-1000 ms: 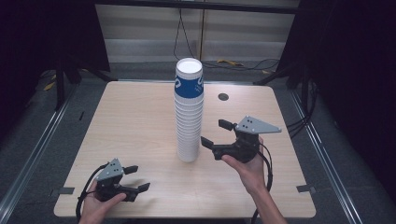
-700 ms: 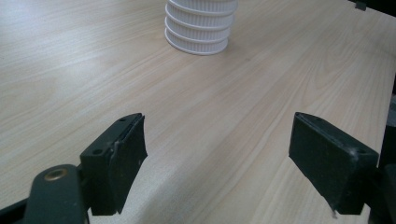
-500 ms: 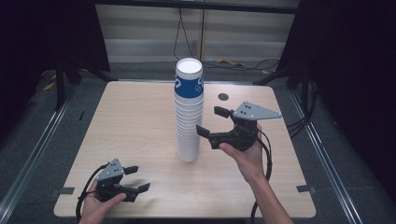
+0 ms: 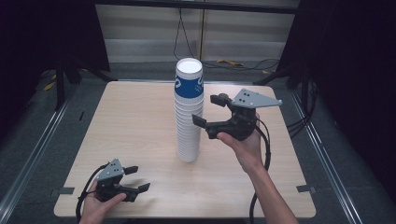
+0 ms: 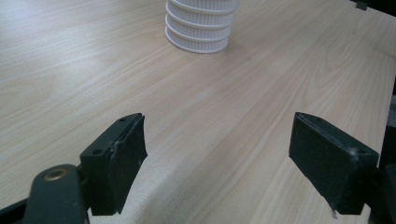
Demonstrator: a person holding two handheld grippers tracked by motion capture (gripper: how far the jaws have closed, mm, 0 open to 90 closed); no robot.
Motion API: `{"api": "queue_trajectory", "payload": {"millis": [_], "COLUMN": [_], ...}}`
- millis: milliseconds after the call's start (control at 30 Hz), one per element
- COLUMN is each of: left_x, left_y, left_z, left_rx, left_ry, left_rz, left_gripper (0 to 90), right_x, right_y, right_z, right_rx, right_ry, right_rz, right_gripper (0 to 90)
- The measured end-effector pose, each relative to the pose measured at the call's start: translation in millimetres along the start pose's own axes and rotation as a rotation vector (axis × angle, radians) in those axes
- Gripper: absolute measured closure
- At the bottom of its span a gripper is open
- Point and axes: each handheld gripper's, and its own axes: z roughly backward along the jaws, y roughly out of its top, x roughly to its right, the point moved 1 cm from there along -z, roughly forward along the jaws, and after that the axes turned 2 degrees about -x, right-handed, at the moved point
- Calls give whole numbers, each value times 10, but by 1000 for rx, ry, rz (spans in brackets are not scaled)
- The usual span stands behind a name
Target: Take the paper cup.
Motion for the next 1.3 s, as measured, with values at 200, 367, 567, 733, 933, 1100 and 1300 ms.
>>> {"api": "queue_trajectory", "payload": {"millis": [200, 367, 567, 733, 933, 1100, 1300], "left_x": [6, 13, 6, 3, 3, -3, -2], "left_y": [-3, -1, -4, -5, -3, -6, -6], "left_z": [-11, -7, -5, -1, 3, 7, 6], "left_rx": [0, 1, 1, 0, 1, 3, 2], "left_ry": [-2, -3, -2, -1, -1, 1, 1], "left_rz": [2, -4, -1, -3, -4, -3, -3], "left_gripper": [187, 188, 187, 187, 187, 187, 187], "right_x": [32, 48, 80, 114, 146, 178, 183], "right_y": [126, 224, 288, 366, 469, 508, 551], "right_z": [-26, -91, -163, -210, -283, -328, -407], "right_rx": [13, 24, 50, 68, 59, 58, 55], "right_ry": [-8, -6, -8, -11, -12, -3, 2], "right_rz": [7, 14, 9, 8, 16, 11, 12], "right_gripper": [139, 139, 138, 136, 135, 135, 135]}}
